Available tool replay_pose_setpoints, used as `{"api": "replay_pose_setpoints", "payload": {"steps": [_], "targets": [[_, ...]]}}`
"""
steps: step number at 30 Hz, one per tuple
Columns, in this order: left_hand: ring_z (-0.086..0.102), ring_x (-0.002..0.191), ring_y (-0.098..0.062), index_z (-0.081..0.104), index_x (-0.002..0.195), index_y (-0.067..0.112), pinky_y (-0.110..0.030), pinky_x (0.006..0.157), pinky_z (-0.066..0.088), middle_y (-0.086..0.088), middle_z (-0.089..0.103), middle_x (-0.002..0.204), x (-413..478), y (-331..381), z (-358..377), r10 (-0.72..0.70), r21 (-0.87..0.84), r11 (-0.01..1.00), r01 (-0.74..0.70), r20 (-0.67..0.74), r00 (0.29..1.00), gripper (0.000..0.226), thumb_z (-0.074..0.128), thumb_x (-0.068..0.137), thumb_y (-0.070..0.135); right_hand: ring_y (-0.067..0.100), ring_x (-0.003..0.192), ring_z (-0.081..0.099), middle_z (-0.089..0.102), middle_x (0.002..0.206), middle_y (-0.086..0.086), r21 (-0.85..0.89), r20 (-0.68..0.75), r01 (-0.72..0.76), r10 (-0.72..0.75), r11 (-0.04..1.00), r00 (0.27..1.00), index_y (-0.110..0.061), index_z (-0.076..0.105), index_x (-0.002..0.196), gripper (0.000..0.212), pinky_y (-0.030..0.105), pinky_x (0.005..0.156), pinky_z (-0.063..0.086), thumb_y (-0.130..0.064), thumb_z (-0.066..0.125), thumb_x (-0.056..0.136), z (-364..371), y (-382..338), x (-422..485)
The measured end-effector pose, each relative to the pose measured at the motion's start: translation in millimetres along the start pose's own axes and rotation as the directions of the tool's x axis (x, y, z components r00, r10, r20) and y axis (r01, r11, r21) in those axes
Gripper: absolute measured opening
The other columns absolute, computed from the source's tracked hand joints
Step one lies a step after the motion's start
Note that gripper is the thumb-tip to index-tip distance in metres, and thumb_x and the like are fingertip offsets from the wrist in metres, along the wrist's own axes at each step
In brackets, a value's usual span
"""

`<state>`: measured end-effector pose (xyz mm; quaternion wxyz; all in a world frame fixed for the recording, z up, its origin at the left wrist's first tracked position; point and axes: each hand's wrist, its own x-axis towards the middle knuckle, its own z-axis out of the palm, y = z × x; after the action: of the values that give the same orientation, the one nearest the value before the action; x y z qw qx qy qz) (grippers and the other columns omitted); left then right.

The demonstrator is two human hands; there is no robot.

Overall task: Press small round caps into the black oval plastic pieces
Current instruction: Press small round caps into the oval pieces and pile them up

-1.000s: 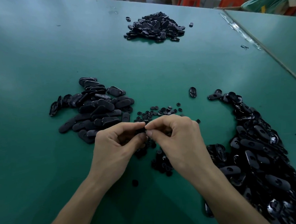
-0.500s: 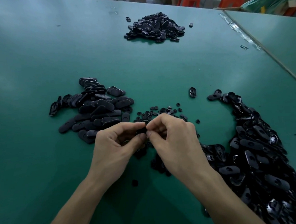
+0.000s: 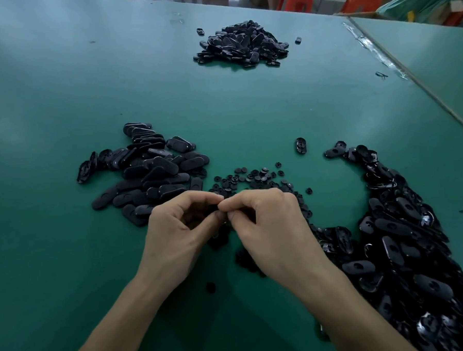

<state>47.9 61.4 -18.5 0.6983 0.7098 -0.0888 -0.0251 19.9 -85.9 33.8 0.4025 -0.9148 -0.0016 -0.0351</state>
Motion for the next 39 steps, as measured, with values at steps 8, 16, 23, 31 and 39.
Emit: {"api": "replay_pose_setpoints", "payload": {"steps": [8, 16, 23, 31, 39], "targets": [[0.073, 0.076, -0.02, 0.073, 0.095, 0.017, -0.024, 0.069, 0.059, -0.002, 0.077, 0.087, -0.3, 0.0, 0.8, -0.019, -0.021, 1.0, 0.019, -0.005, 1.0, 0.02, 0.073, 0.085, -0.001, -0.004, 0.083, 0.057, 0.059, 0.09, -0.016, 0.077, 0.065, 0.006, -0.011, 0.997, 0.998, -0.029, 0.071, 0.092, 0.026, 0.004, 0.074, 0.042, -0.004, 0.067, 0.09, -3.5, 7.2, 6.9], [0.072, 0.076, -0.014, 0.074, 0.099, 0.017, -0.021, 0.071, 0.059, -0.006, 0.078, 0.087, 1.0, 5.2, 1.8, -0.08, -0.141, 0.987, 0.081, 0.013, 0.997, 0.029, 0.076, 0.071, 0.016, -0.004, 0.079, 0.067, 0.072, 0.082, -0.014, 0.16, 0.106, -0.026, 0.009, 0.987, 0.994, -0.025, 0.074, 0.097, 0.015, 0.01, 0.073, 0.05, -0.012, 0.073, 0.089, -12.8, 18.7, 14.4], [0.074, 0.072, -0.016, 0.076, 0.097, 0.016, -0.017, 0.068, 0.056, -0.005, 0.078, 0.082, 1.1, -0.9, -0.4, -0.089, -0.064, 0.994, 0.092, 0.047, 0.995, 0.023, 0.077, 0.075, 0.012, -0.004, 0.077, 0.065, 0.07, 0.077, -0.015, 0.071, 0.138, -0.028, 0.018, 0.997, 0.99, -0.027, 0.074, 0.093, 0.011, 0.012, 0.071, 0.052, -0.017, 0.073, 0.089, -14.0, 22.7, 13.4], [0.074, 0.067, -0.016, 0.076, 0.094, 0.013, -0.019, 0.066, 0.057, -0.006, 0.077, 0.078, 2.3, 0.4, -1.7, -0.078, -0.063, 0.995, 0.08, 0.032, 0.996, 0.025, 0.078, 0.069, 0.015, -0.001, 0.078, 0.066, 0.07, 0.079, -0.014, 0.074, 0.096, -0.001, -0.006, 0.997, 0.995, -0.027, 0.072, 0.093, 0.01, 0.017, 0.071, 0.055, -0.018, 0.07, 0.09, -6.7, 23.1, 10.1], [0.072, 0.059, -0.02, 0.076, 0.086, 0.014, -0.023, 0.061, 0.059, -0.007, 0.076, 0.071, -0.8, 2.9, 0.2, -0.025, -0.035, 0.999, 0.023, -0.037, 0.999, 0.019, 0.082, 0.068, 0.014, -0.007, 0.069, 0.065, 0.069, 0.074, -0.023, 0.126, 0.107, 0.034, -0.048, 0.991, 0.993, -0.032, 0.074, 0.086, 0.018, 0.006, 0.062, 0.046, -0.013, 0.074, 0.087, -14.0, 24.1, 10.8]]}}
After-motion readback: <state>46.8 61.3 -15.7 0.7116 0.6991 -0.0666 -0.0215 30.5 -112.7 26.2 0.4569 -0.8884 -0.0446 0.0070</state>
